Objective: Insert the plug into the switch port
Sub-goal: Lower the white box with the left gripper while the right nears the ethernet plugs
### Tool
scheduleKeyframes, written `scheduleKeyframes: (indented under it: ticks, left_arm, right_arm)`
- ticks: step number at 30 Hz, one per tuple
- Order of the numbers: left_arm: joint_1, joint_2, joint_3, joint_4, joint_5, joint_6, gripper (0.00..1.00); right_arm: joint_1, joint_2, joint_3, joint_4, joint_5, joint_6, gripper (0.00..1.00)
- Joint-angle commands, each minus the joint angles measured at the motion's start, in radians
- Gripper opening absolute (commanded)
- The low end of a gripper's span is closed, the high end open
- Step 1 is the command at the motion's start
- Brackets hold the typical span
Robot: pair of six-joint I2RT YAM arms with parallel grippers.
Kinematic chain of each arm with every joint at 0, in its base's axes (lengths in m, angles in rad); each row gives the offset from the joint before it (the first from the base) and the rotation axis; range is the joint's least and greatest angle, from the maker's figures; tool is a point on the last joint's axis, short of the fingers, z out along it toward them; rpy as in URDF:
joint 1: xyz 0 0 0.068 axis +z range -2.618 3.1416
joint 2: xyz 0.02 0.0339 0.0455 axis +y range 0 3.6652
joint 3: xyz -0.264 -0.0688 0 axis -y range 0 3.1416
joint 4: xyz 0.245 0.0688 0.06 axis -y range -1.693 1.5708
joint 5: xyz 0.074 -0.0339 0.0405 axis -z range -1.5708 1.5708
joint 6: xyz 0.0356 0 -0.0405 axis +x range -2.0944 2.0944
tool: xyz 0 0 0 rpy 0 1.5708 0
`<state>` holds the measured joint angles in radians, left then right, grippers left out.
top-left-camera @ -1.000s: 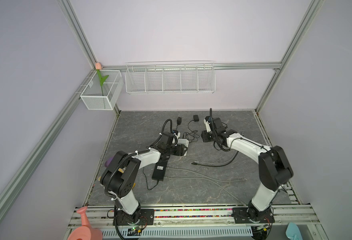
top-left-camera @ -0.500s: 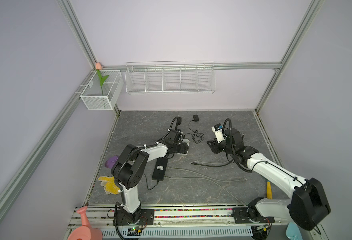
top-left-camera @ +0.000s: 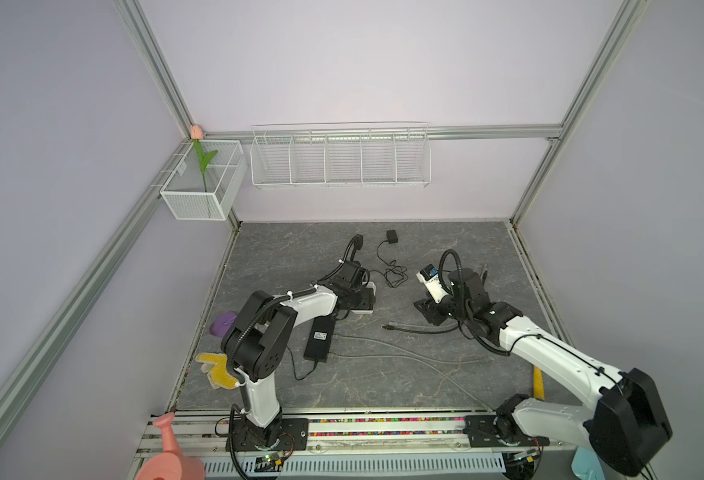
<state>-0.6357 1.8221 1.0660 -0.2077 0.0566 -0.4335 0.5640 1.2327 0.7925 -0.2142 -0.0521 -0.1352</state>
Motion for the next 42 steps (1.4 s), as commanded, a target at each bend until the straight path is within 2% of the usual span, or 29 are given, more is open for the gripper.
scheduleKeyframes:
  ticks: [1,12,16,19,22,24,30,32,35,37,42]
  left_arm:
    - [-0.008,-0.056,-0.029,-0.011,-0.019,-0.028,0.98]
    - [-0.009,-0.135,-0.042,-0.026,-0.018,0.012,1.0]
    - [0.002,-0.143,-0.033,-0.04,-0.032,0.02,1.0]
    - [0.033,-0.153,-0.053,-0.008,0.016,0.022,1.0]
    - [0.075,-0.169,-0.081,0.033,0.081,0.014,0.94]
    - [0.09,-0.183,-0.093,0.041,0.099,0.012,0.87]
    - [0.092,-0.23,-0.146,0.12,0.139,0.0,0.76]
    - [0.093,-0.24,-0.16,0.136,0.131,-0.001,0.78]
    - [0.093,-0.248,-0.17,0.144,0.133,-0.003,0.88]
    - [0.094,-0.255,-0.187,0.167,0.141,-0.012,1.0]
    - [0.097,-0.279,-0.219,0.199,0.156,-0.01,0.99]
  right_arm:
    - [0.036,0.051,0.01,-0.039,0.035,-0.136,0.56]
    - [0.084,0.191,0.117,-0.091,0.049,-0.309,0.55]
    - [0.085,0.295,0.168,-0.152,0.02,-0.403,0.5]
    - [0.09,0.378,0.218,-0.195,0.031,-0.439,0.48]
    - [0.095,0.421,0.237,-0.198,0.06,-0.461,0.48]
    - [0.096,0.443,0.245,-0.204,0.06,-0.466,0.48]
    - [0.109,0.507,0.27,-0.22,0.069,-0.467,0.46]
    - [0.11,0.523,0.274,-0.219,0.077,-0.469,0.45]
    - [0.112,0.538,0.28,-0.223,0.073,-0.468,0.44]
    - [0.114,0.545,0.283,-0.229,0.064,-0.466,0.44]
    - [0.122,0.568,0.287,-0.239,0.052,-0.463,0.44]
